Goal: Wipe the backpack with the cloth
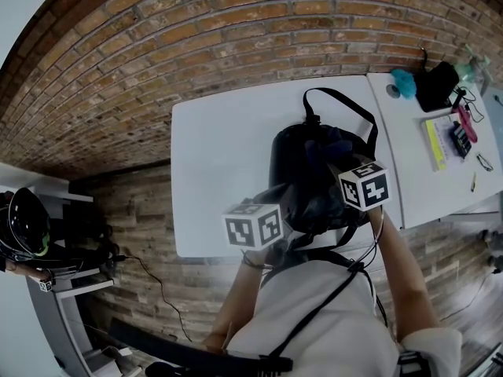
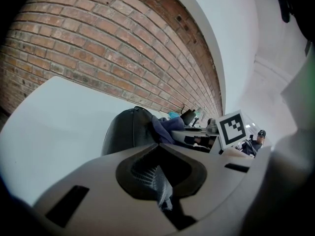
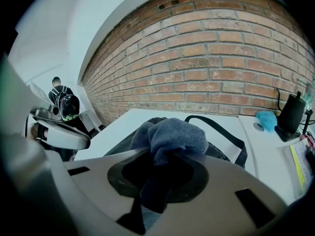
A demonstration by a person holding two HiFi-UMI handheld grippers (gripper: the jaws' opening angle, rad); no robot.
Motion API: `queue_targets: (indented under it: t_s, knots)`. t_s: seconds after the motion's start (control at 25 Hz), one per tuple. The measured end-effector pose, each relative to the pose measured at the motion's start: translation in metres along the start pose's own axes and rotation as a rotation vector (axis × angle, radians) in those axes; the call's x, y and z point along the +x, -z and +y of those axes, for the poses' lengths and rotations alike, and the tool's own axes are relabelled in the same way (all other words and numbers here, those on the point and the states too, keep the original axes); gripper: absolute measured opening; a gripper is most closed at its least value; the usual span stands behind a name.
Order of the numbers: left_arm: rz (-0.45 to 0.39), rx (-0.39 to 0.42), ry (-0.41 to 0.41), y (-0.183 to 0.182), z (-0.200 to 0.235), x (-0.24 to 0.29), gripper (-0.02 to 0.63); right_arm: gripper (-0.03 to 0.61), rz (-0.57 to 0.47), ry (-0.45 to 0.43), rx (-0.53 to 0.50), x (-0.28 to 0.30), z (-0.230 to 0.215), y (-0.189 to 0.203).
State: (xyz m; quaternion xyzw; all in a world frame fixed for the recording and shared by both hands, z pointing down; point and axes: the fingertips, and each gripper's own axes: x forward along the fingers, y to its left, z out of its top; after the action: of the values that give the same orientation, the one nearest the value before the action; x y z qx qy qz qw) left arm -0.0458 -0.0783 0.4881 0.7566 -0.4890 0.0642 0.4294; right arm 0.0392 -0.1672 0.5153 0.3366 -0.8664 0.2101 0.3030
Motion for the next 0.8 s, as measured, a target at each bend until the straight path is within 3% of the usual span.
queue_targets:
  t_s: [0.8]
  knots:
    - [0.014,0.007,0.013,0.003,-0.005,0.002,0.004,0.074,0.011,-0.057,0.028,-0.022,0.027,0.027]
